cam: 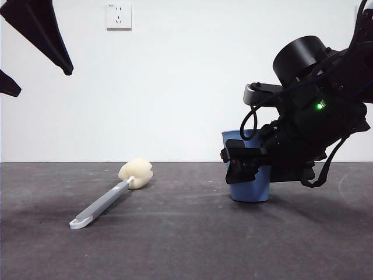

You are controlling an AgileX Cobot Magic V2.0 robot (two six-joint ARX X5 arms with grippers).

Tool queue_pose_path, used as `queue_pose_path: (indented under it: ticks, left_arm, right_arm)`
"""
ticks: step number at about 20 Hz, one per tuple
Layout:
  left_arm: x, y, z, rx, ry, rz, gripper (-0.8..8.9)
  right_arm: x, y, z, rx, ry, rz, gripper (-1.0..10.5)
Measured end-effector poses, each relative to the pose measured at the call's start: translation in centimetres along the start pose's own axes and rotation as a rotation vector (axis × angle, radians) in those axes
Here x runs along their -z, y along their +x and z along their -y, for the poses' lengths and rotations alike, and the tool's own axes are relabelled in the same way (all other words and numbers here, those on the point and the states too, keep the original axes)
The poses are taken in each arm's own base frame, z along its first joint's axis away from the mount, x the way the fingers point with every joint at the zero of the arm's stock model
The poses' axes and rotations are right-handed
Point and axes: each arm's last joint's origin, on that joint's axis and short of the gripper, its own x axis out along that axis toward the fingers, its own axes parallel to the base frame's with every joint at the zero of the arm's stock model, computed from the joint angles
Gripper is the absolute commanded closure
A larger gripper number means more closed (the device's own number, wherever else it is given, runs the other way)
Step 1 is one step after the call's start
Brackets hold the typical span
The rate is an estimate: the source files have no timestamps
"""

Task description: Pick up the cup brush,pick up the cup,insert the brush into the cup,clean the cup,put the cup brush back,put the cup back to the fixed position on the table

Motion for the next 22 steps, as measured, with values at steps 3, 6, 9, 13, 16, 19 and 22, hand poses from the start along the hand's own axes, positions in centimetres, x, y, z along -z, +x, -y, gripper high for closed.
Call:
queue_pose_path:
  ticks: [3, 6, 9, 13, 16, 19, 22]
  left_arm:
    - [0.0, 0.0, 0.0, 0.0, 0.0, 0.0, 4.27]
    - [0.0, 0.0, 0.0, -0.001, 0.0, 0.001, 4.27]
    - [0.0, 0.0, 0.0, -0.002, 0.0, 0.001, 4.27]
    - [0.0, 0.0, 0.0, -0.002, 0.0, 0.0, 4.27]
    - [0.0, 0.0, 0.0, -0.004, 0.002, -0.003, 4.27]
    - [0.1, 0.0, 0.0, -0.005, 0.006, -0.005, 4.27]
    - [0.1, 0.0, 0.0, -0.005, 0.008, -0.005, 4.27]
  right_arm:
    - [-0.1, -0.2, 0.0, -0.003, -0.001, -0.007, 5.9]
    - [-0.3, -0.8, -0.2, -0.014, -0.005, -0.03, 4.9]
    - [0.9, -1.3, -0.1, -0.019, -0.012, -0.132, 4.7]
    - [0.6, -1.9, -0.1, -0.019, -0.001, -0.138, 4.3]
    - [0.9, -2.4, -0.2, -0.021, -0.008, -0.202, 4.3]
    - [0.2, -4.3, -0.3, -0.025, -0.005, -0.249, 4.3]
    - [-1.1, -7.5, -0.1, -0.024, -0.002, -0.265, 4.3]
